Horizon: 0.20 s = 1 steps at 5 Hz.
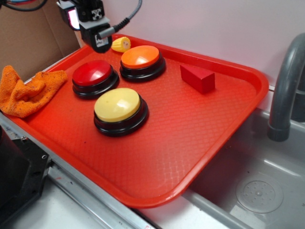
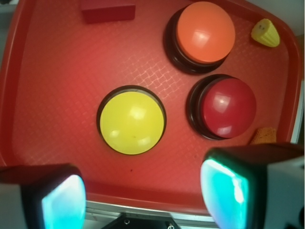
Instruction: Push the yellow button.
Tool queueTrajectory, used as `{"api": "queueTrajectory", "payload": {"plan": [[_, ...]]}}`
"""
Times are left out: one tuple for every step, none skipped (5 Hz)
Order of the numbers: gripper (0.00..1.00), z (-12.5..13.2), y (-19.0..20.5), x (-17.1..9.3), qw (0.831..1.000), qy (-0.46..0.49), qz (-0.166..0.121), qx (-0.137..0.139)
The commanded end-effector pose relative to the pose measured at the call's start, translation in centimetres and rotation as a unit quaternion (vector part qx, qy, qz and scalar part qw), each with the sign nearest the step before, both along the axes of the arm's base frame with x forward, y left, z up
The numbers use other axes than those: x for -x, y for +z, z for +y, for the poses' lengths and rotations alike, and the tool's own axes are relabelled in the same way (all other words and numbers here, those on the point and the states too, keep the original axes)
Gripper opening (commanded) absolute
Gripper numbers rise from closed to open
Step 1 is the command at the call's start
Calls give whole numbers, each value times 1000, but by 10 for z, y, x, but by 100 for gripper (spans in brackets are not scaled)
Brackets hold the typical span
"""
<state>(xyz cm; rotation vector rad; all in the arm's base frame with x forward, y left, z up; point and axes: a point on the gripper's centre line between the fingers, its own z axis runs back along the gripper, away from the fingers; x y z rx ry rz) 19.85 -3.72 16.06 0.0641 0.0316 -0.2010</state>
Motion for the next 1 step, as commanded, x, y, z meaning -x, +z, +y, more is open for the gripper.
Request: {"api": "queueTrajectory", "payload": {"plan": [[100, -8, 31, -5, 999, -7, -31, -4]]}}
